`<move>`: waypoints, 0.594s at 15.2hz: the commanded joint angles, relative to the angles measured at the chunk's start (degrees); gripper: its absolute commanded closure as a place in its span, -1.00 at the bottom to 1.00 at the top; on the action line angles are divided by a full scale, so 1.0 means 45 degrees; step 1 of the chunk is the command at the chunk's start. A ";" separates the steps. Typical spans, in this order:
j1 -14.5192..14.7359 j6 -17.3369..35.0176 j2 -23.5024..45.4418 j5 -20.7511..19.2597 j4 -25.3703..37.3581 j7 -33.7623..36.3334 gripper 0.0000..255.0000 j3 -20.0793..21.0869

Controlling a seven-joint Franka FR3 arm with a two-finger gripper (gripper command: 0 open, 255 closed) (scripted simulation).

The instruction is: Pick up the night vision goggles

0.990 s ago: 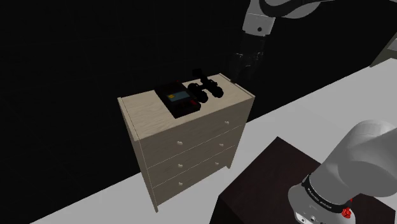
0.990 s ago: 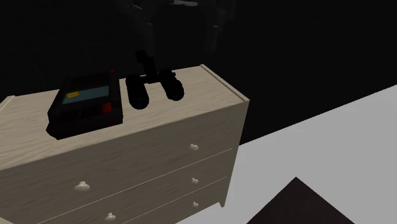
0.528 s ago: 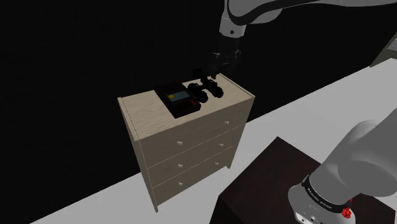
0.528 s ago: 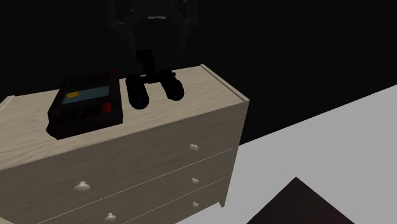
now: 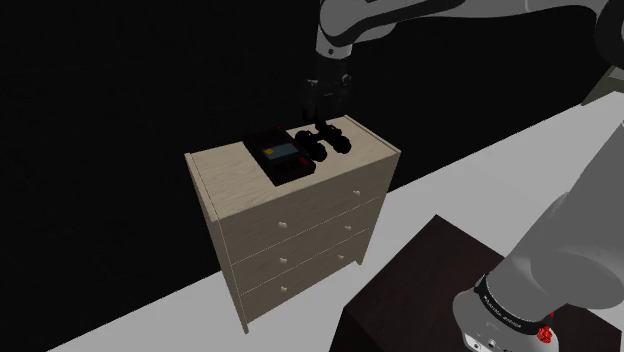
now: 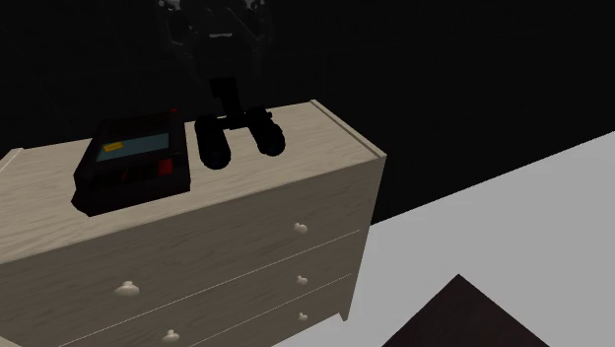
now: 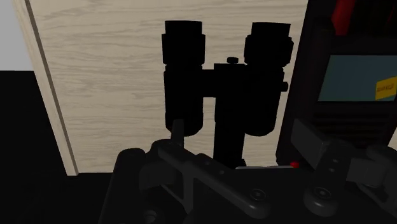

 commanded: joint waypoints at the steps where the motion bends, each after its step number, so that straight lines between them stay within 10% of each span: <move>1: 0.0011 0.0238 0.0280 -0.0068 0.0082 0.0073 -1.00 -0.0001; 9: 0.0011 0.1306 0.0530 -0.0083 -0.0737 0.0094 -1.00 -0.0004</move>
